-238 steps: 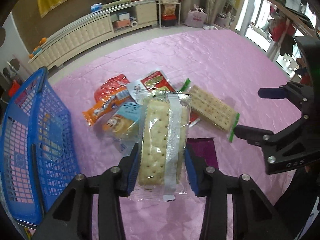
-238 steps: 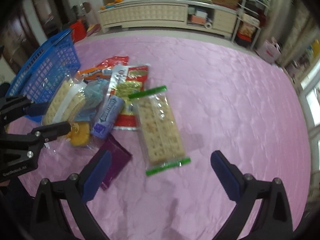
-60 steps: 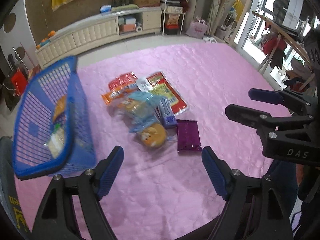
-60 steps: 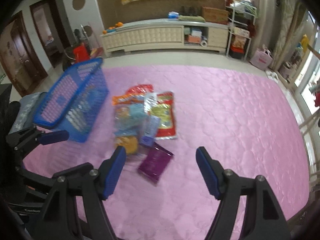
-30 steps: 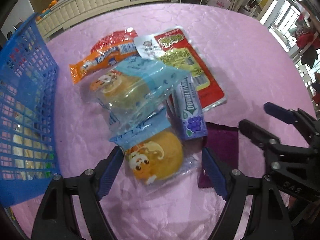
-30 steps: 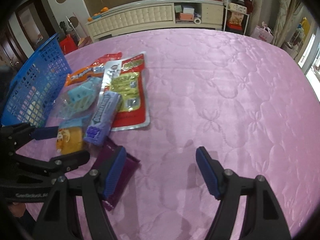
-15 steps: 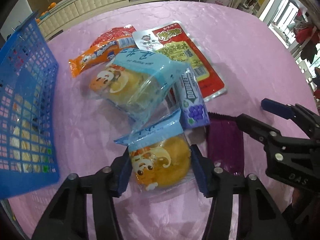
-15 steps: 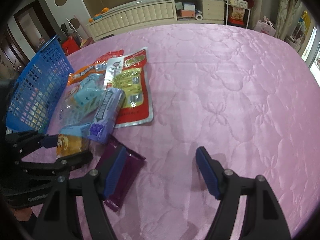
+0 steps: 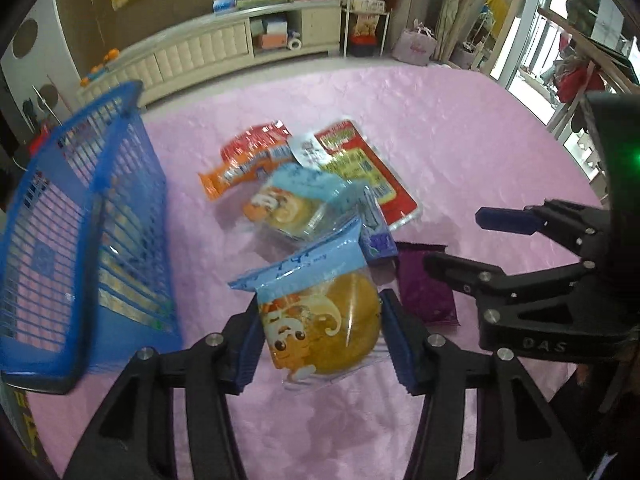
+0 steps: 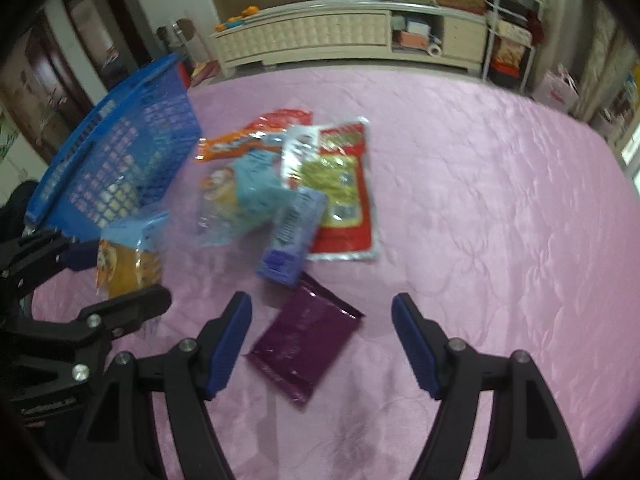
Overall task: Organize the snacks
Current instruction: 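Grasp the round cartoon bun pouch with the left gripper, then carry the bun pouch over the basket with the left gripper while the right gripper grasps the blue-labelled cake pouch, then open the left gripper to drop the bun pouch while the right gripper lifts the blue pouch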
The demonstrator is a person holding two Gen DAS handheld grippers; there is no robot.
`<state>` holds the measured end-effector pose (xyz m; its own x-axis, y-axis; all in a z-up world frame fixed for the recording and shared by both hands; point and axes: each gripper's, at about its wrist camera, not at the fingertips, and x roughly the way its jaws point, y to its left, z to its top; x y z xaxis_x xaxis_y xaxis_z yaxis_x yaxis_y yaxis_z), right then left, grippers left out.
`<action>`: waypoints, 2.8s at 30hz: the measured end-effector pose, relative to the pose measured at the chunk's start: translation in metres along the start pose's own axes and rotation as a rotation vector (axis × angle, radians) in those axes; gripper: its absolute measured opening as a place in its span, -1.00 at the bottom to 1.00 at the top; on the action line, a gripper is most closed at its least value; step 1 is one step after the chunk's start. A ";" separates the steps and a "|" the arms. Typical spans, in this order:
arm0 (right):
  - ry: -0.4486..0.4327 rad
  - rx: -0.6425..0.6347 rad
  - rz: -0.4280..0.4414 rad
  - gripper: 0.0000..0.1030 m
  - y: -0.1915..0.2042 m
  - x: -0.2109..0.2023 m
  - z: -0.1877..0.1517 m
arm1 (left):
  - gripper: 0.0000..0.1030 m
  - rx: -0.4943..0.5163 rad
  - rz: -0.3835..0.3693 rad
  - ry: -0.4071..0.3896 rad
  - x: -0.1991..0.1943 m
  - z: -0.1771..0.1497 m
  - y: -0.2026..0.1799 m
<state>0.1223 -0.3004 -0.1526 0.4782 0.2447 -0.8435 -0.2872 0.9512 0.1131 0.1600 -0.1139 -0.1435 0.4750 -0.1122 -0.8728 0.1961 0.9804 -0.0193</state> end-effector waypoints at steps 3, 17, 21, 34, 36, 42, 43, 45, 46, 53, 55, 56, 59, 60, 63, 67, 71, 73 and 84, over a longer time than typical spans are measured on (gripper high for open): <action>-0.008 -0.054 -0.022 0.48 0.013 -0.014 0.010 | 0.00 0.000 -0.003 -0.031 -0.012 0.002 0.008; 0.029 -0.170 -0.040 0.48 0.048 -0.007 0.052 | 0.00 -0.065 0.061 -0.156 -0.074 0.025 0.060; 0.060 -0.205 -0.029 0.48 0.059 0.010 0.060 | 0.00 -0.131 0.089 -0.156 -0.071 0.024 0.090; 0.194 -0.283 -0.028 0.48 0.081 0.086 0.079 | 0.01 -0.254 0.131 -0.135 -0.058 0.014 0.149; 0.207 -0.286 -0.018 0.48 0.083 0.092 0.080 | 0.01 -0.259 0.128 -0.132 -0.056 0.013 0.154; 0.223 -0.316 -0.042 0.48 0.090 0.108 0.080 | 0.00 -0.251 0.138 -0.116 -0.053 0.010 0.158; 0.217 -0.322 -0.050 0.42 0.091 0.109 0.080 | 0.00 -0.251 0.139 -0.114 -0.053 0.010 0.159; 0.196 -0.318 -0.042 0.37 0.091 0.106 0.078 | 0.00 -0.252 0.137 -0.109 -0.053 0.009 0.162; 0.192 -0.308 -0.031 0.36 0.091 0.104 0.077 | 0.00 -0.253 0.137 -0.109 -0.053 0.008 0.164; 0.129 -0.289 -0.014 0.35 0.106 0.062 0.075 | 0.01 -0.272 0.104 -0.109 -0.063 0.001 0.173; 0.099 -0.276 -0.005 0.35 0.111 0.045 0.077 | 0.01 -0.269 0.097 -0.114 -0.070 -0.001 0.173; 0.086 -0.270 -0.003 0.35 0.112 0.040 0.081 | 0.01 -0.268 0.097 -0.118 -0.072 -0.002 0.173; 0.046 -0.268 -0.008 0.35 0.119 0.018 0.086 | 0.01 -0.259 0.090 -0.126 -0.081 -0.002 0.174; 0.034 -0.269 -0.011 0.35 0.123 0.012 0.088 | 0.01 -0.258 0.087 -0.129 -0.084 -0.002 0.174; 0.000 -0.266 -0.009 0.35 0.132 -0.003 0.095 | 0.01 -0.271 0.046 -0.127 -0.092 -0.002 0.178; -0.055 -0.257 0.011 0.35 0.144 -0.021 0.103 | 0.01 -0.245 0.049 -0.139 -0.100 -0.001 0.180; -0.074 -0.269 0.033 0.35 0.160 -0.026 0.113 | 0.01 -0.231 0.035 -0.114 -0.093 -0.001 0.182; -0.080 -0.275 0.035 0.35 0.165 -0.025 0.115 | 0.01 -0.225 0.034 -0.101 -0.088 -0.001 0.182; -0.057 -0.261 0.042 0.35 0.168 -0.015 0.109 | 0.30 -0.226 0.004 -0.073 -0.076 0.001 0.182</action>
<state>0.1581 -0.1239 -0.0639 0.5051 0.3004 -0.8091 -0.5088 0.8609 0.0019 0.1599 0.0728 -0.0799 0.5378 -0.1116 -0.8357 0.0013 0.9913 -0.1316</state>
